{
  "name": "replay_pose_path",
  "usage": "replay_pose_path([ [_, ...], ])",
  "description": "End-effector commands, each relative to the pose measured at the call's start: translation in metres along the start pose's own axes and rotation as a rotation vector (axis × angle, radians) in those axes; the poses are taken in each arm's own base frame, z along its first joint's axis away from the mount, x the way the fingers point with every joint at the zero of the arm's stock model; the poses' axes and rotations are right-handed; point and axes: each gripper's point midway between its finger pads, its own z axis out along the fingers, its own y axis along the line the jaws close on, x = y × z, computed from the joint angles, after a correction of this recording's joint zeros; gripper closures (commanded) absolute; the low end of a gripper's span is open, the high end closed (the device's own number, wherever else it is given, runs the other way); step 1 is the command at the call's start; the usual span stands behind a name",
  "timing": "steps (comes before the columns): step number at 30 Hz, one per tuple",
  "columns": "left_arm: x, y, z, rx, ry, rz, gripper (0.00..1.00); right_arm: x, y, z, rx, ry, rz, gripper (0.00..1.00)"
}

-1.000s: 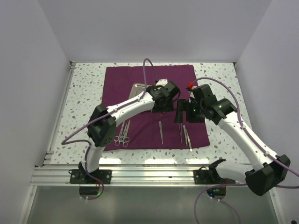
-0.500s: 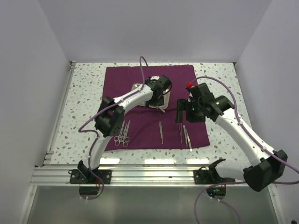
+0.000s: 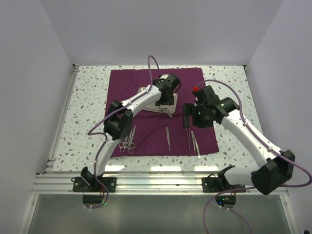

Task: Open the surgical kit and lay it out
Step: Pick up the medical item from the container.

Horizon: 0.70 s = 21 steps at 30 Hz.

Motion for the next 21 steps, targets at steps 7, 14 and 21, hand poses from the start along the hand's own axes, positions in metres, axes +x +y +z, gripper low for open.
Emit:
replay_pose_path([
  [7, 0.012, 0.006, 0.025, -0.027, 0.053, 0.033, 0.45, -0.018, -0.002, -0.007, 0.012, -0.043, -0.028, 0.16],
  [14, 0.029, 0.015, 0.027, -0.049, 0.088, 0.032, 0.53, -0.016, -0.007, -0.005, 0.019, -0.038, -0.025, 0.16],
  [21, 0.042, 0.021, 0.030, -0.061, 0.116, 0.029, 0.67, -0.016, -0.010, -0.007, 0.025, -0.040, -0.023, 0.16],
])
